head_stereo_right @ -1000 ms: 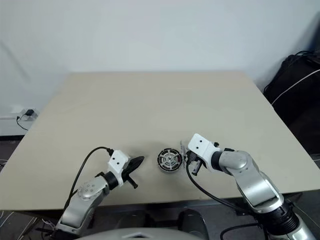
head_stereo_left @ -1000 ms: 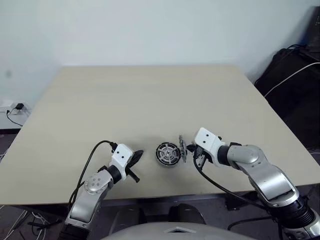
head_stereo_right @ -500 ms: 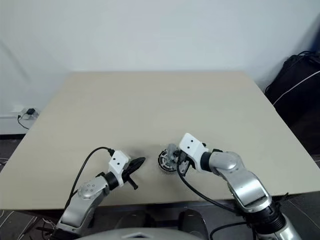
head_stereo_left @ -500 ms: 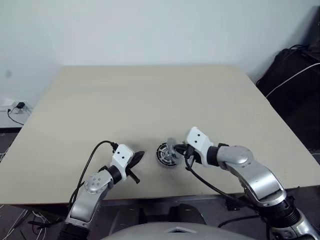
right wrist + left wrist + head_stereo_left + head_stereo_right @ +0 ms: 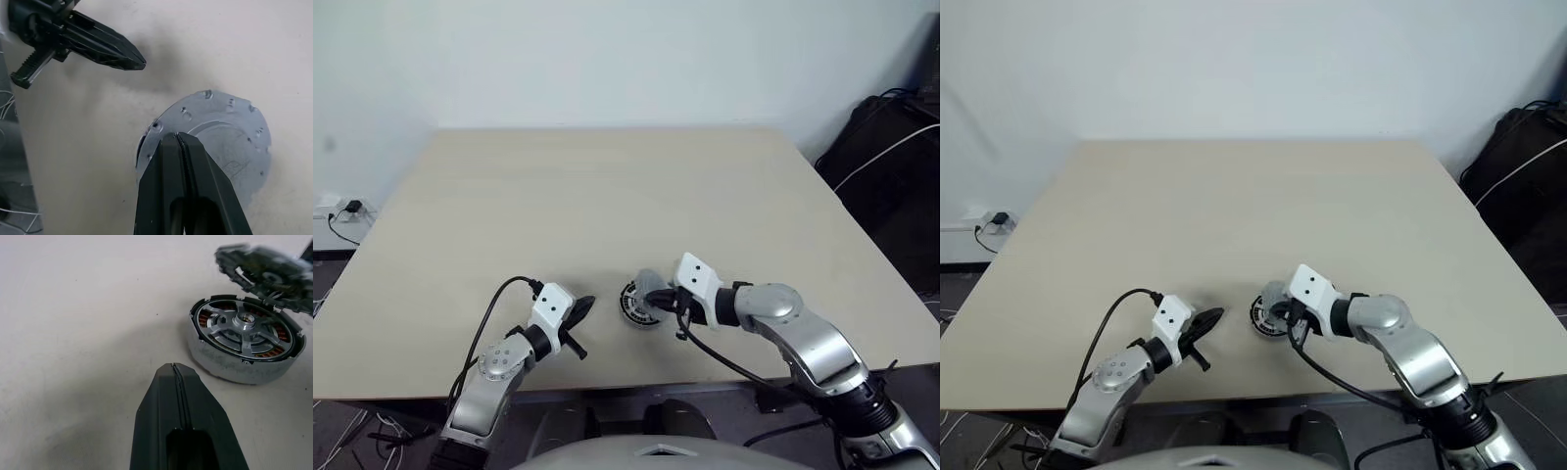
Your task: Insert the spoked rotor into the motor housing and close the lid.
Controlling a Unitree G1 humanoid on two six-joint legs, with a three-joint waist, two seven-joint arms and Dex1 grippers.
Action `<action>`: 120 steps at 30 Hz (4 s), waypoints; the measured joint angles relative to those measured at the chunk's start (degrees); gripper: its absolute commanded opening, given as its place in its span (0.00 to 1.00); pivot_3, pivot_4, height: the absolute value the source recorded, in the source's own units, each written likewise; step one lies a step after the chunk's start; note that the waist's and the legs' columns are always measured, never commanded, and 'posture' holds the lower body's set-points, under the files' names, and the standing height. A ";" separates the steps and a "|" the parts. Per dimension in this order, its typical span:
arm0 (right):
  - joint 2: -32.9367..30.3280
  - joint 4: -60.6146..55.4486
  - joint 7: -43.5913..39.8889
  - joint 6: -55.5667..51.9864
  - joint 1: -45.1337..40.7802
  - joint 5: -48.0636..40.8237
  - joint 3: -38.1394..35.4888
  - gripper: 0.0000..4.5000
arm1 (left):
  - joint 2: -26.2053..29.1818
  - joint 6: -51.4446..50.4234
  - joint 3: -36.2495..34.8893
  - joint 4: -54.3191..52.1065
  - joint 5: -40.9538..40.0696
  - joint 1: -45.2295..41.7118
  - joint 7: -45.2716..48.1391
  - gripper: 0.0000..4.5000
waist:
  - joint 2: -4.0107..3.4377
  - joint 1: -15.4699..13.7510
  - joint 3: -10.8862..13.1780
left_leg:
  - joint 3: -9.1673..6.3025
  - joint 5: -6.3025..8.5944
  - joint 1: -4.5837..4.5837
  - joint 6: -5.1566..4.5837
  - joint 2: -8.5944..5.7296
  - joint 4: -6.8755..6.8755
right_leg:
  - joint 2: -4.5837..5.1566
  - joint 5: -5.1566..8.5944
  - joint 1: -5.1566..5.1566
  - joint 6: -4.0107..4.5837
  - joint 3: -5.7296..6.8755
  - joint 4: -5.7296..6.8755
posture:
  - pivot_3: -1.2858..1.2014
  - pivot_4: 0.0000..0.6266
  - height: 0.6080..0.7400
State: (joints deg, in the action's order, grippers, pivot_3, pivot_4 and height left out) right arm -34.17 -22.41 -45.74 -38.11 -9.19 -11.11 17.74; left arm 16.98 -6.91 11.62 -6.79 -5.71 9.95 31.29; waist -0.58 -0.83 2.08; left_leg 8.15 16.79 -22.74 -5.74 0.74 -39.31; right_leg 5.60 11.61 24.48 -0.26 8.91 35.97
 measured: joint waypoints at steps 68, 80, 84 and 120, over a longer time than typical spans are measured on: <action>13.91 11.02 12.55 7.82 7.56 3.84 -2.04 0.71 | -0.79 0.25 -1.05 0.43 -0.03 0.69 -0.97 0.00 | -0.20 0.06 -0.15 | 0.02 -0.03 0.02 0.06 -0.01 -0.03 | -0.03 -0.02 -0.01 -0.01 -0.06 0.06 | 0.52 0.00 1.00; 11.74 9.93 10.51 4.80 6.46 3.48 -1.64 0.71 | -0.97 0.24 -1.05 0.43 -0.08 1.09 -1.13 0.00 | -0.22 -0.06 -0.17 | 0.02 -0.02 0.01 0.04 -0.02 -0.03 | -0.02 -0.02 -0.02 -0.01 -0.07 0.05 | 0.52 0.00 1.00; 11.35 9.75 10.47 3.17 5.70 3.55 -1.13 0.71 | -0.99 0.23 -1.05 0.43 -0.09 1.10 -1.16 0.00 | -0.21 -0.07 -0.20 | 0.02 -0.02 0.02 0.04 -0.02 -0.03 | -0.02 -0.02 -0.02 -0.02 -0.06 0.05 | 0.52 0.00 1.00; 8.89 7.30 12.80 -6.31 1.16 5.22 3.74 0.71 | -3.61 -6.57 -0.69 0.37 -1.00 -5.07 -3.42 0.00 | -0.31 -0.15 -0.79 | 0.01 -0.03 0.06 0.04 -0.03 -0.12 | -0.01 -0.09 -0.13 -0.12 -0.06 0.05 | 0.52 0.00 1.00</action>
State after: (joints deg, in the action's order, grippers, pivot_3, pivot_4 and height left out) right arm -25.28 -15.11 -32.94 -44.42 -8.03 -5.89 21.48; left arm 13.37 -13.48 10.93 -6.42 -6.71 4.88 27.87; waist -0.89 -0.98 1.28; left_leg 8.16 16.76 -22.68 -5.71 0.72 -39.44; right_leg 5.59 11.53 24.35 -0.39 8.85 36.02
